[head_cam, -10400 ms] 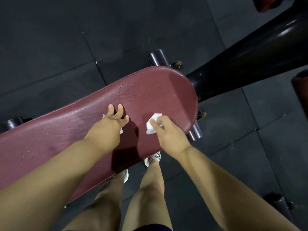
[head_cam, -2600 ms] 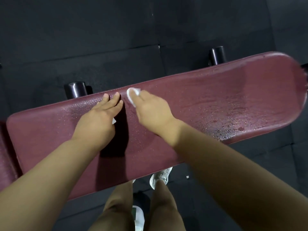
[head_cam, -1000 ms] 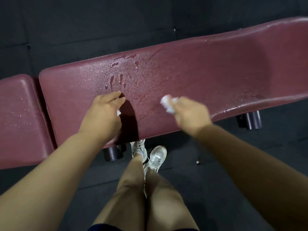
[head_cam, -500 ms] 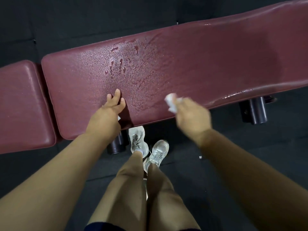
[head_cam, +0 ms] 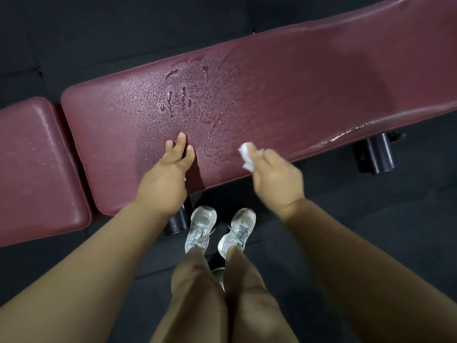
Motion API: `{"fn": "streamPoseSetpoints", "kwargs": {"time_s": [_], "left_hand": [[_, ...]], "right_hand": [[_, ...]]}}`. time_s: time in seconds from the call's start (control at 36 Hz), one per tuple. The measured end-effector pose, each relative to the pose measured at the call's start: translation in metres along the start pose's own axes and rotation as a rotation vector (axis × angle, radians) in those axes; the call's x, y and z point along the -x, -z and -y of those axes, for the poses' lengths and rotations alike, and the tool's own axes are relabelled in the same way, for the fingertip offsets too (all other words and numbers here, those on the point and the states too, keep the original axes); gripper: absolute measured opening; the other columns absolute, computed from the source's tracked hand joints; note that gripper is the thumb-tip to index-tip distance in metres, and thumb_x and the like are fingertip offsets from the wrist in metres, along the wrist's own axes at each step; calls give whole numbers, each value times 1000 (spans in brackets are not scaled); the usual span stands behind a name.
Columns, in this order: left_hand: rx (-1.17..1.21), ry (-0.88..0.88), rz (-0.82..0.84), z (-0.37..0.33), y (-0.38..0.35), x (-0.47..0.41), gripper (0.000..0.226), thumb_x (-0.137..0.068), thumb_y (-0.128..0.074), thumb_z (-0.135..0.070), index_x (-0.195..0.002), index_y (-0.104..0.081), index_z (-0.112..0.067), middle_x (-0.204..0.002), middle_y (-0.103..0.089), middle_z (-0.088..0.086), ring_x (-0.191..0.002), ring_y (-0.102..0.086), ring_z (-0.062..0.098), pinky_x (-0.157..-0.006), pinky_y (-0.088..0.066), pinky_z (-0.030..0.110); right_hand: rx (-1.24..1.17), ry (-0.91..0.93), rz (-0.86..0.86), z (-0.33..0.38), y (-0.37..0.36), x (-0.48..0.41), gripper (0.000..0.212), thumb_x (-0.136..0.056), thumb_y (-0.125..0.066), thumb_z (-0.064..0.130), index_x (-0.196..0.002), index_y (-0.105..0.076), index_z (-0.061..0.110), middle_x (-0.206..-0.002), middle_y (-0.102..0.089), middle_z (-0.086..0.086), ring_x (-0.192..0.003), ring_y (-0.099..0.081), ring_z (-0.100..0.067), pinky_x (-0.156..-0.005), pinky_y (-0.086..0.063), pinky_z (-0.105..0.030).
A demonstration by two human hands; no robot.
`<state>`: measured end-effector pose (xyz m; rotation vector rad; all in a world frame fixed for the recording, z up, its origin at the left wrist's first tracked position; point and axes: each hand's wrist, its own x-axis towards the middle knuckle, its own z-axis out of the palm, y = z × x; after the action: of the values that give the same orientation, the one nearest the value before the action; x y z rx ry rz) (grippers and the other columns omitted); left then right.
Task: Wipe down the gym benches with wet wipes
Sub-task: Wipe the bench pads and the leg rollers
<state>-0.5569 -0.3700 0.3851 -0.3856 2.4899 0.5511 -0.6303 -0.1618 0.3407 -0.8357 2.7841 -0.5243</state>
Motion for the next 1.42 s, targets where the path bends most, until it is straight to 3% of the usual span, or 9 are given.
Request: {"fn": "streamPoseSetpoints", "kwargs": {"time_s": [0.19,0.44,0.58,0.67,0.83,0.92,1.17,1.36,1.42], "left_hand": [[68,-26,-27,3,2,3,76,-85,-41,13,-149,-19,-22,-157,10,-10,-145,4,11,-105,-35,30],[346,112,-177,29,16,13,71,-77,-57,14,-140,-43,-16,-152,-27,-13,-139,-24,5,-111,-18,16],[185,271,-166,61,12,22,74,-79,-55,11,-144,-35,-18,-156,-13,-13,-145,-9,10,-115,-17,26],[117,259,-107,65,9,23,78,-80,-48,10,-146,-29,-25,-156,-2,-18,-145,-4,10,-112,-30,35],[126,258,-132,62,7,23,75,-80,-43,9,-145,-31,-26,-156,-2,-18,-145,-5,12,-106,-36,36],[115,237,-144,65,8,25,71,-83,-43,7,-144,-31,-27,-156,-4,-19,-145,-7,11,-105,-38,36],[191,225,-159,79,21,23,73,-81,-46,2,-138,-38,-43,-150,-16,-29,-140,-23,5,-104,-38,32],[251,226,-124,94,64,2,46,-76,-67,-6,-115,-65,-31,-127,-59,-10,-113,-55,21,-93,-45,34],[281,188,-124,104,74,-8,50,-74,-68,-3,-118,-64,-26,-128,-57,-5,-116,-53,24,-96,-44,39]], "right_hand": [[54,-633,-206,14,11,-11,45,-98,-41,19,-143,-39,19,-112,-56,-10,-94,-58,-29,-70,-38,-30],[9,306,71,61,-20,-2,50,-66,-74,6,-115,-68,10,-76,-63,-6,-50,-57,-26,-37,-36,-25],[35,-293,-63,6,19,-48,46,-95,-45,14,-141,-42,21,-113,-55,-12,-94,-58,-35,-77,-46,-40],[69,-404,-95,21,12,-52,49,-96,-41,15,-145,-35,17,-115,-52,-13,-96,-57,-34,-77,-43,-39],[45,407,190,100,-32,-13,47,-70,-67,6,-116,-65,9,-77,-61,-7,-51,-58,-28,-40,-31,-23],[66,552,216,86,-19,-40,34,-81,-58,22,-112,-68,15,-75,-61,-4,-53,-59,-26,-38,-34,-23],[204,-361,-9,40,16,-128,44,-99,-38,22,-142,-37,11,-111,-56,-21,-99,-56,-39,-76,-42,-40],[52,366,702,142,-10,-58,44,-101,-20,26,-143,-32,20,-122,-52,-12,-107,-52,-34,-77,-36,-34],[110,451,622,131,-3,-74,59,-93,-10,34,-144,-35,19,-119,-54,-12,-104,-55,-32,-74,-41,-37]]}}
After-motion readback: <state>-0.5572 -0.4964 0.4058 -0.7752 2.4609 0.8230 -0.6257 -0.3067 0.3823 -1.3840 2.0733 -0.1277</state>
